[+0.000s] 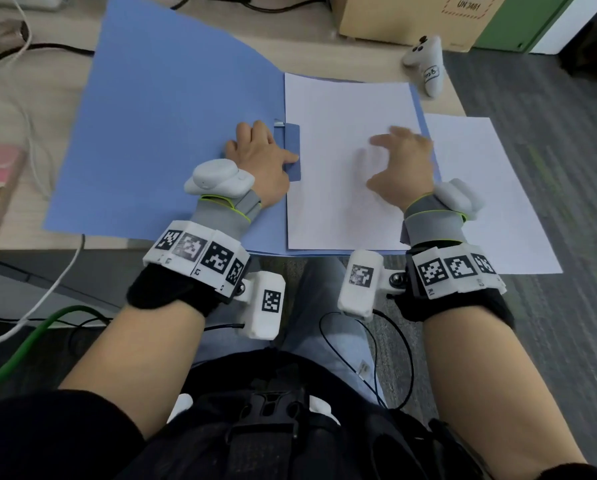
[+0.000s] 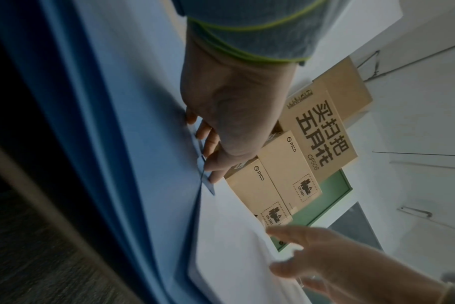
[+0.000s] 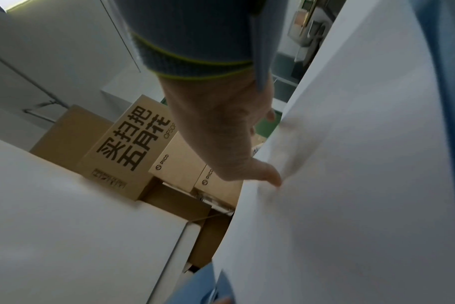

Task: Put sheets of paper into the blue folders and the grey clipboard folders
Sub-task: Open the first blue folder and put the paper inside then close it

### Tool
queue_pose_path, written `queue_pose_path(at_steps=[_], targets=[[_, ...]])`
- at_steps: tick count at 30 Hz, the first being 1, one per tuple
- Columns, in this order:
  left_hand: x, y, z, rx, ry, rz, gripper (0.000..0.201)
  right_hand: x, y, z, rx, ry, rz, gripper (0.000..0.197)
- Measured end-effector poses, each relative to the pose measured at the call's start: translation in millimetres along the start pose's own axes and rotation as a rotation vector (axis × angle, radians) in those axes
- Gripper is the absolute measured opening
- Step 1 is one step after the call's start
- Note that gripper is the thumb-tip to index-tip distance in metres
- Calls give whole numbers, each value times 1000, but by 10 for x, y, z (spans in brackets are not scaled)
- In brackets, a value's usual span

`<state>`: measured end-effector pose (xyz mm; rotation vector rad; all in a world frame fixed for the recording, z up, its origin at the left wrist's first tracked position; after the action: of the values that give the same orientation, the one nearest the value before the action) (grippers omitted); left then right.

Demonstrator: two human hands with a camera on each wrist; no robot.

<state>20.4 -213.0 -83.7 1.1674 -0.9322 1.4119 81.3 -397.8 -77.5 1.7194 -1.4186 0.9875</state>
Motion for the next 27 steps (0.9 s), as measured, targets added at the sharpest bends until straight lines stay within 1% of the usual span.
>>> queue_pose_path(at_steps=[2, 3, 5, 8, 12, 15, 16, 18, 20, 22, 23, 25, 27], targets=[[32, 5, 45, -20, -25, -4, 41, -88, 69, -175, 205, -153, -145, 54], [51, 6, 64, -33, -48, -15, 43, -124, 103, -264, 268, -197, -199, 52], [101, 4, 60, -52, -86, -32, 46, -178, 159, -455, 330, -214, -261, 49], [161, 29, -32, -47, -59, -52, 41, -236, 202, -663, 318, -112, -315, 44], [257, 123, -312, 42, -2, -1, 38, -294, 199, -891, 208, 168, -397, 47], [380, 229, -594, 163, 30, 87, 42, -314, 196, -1075, 218, 222, -354, 29], [415, 264, -681, 209, 37, 112, 44, -320, 203, -1121, 220, 245, -333, 33], [488, 348, -854, 315, 43, 195, 48, -351, 218, -1212, 204, 301, -304, 47], [569, 445, -1009, 434, 36, 285, 51, -388, 221, -1311, 217, 329, -277, 49], [633, 540, -1193, 535, 66, 289, 50, -432, 219, -1403, 207, 338, -273, 50], [660, 586, -1294, 561, 106, 274, 50, -459, 215, -1450, 198, 342, -279, 51], [696, 642, -1404, 554, 219, 243, 46, -476, 203, -1478, 179, 348, -274, 52], [736, 703, -1457, 544, 288, 280, 40, -509, 198, -1499, 164, 355, -266, 55]])
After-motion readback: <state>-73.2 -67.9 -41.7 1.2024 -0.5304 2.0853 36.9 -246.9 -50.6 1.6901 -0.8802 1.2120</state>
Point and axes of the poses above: each hand's wrist, its own y-axis away from the middle knuckle, its own x-axis out of the back of the hand, z = x × y, the point moved 1 cm from there along -y, towards the middle knuckle, and after that the axes turned 5 degrees about -y, right-handed, at the moved point
